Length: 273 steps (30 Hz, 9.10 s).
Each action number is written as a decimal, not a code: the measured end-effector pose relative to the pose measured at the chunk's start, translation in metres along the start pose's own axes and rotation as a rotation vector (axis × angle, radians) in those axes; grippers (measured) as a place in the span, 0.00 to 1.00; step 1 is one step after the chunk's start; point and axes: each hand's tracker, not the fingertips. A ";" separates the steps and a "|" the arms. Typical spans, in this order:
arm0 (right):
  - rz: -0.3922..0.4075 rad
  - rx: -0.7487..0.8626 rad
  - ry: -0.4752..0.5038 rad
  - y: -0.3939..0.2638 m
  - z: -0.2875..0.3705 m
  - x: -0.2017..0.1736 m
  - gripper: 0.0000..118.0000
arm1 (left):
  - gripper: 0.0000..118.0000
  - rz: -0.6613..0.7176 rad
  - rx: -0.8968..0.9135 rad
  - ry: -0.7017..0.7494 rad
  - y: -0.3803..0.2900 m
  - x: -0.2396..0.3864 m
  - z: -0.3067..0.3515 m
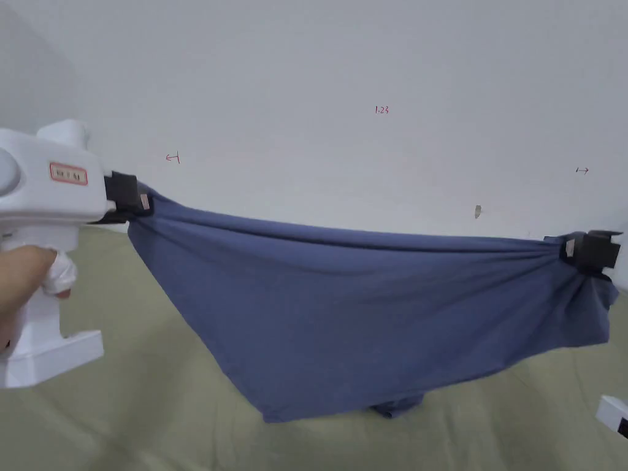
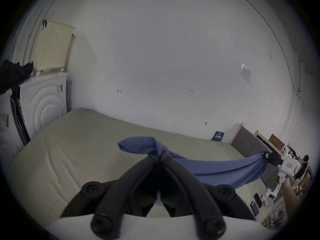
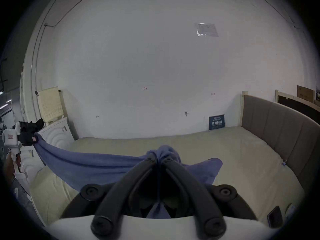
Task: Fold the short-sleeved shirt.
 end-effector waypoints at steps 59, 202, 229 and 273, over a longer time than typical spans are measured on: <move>0.211 0.327 -0.082 -0.217 0.289 -0.072 0.00 | 0.15 -0.275 -0.058 0.185 -0.262 0.046 0.184; -0.041 -0.140 0.064 -0.264 0.248 -0.002 0.89 | 0.87 0.152 -0.128 0.130 -0.326 -0.071 0.188; 0.042 -0.023 -0.056 -0.262 0.333 -0.065 0.00 | 0.73 -0.011 -0.027 0.311 -0.330 0.050 0.254; 0.099 -0.360 -0.015 -0.253 0.221 -0.003 0.00 | 0.05 -0.050 -0.282 0.300 -0.334 -0.026 0.130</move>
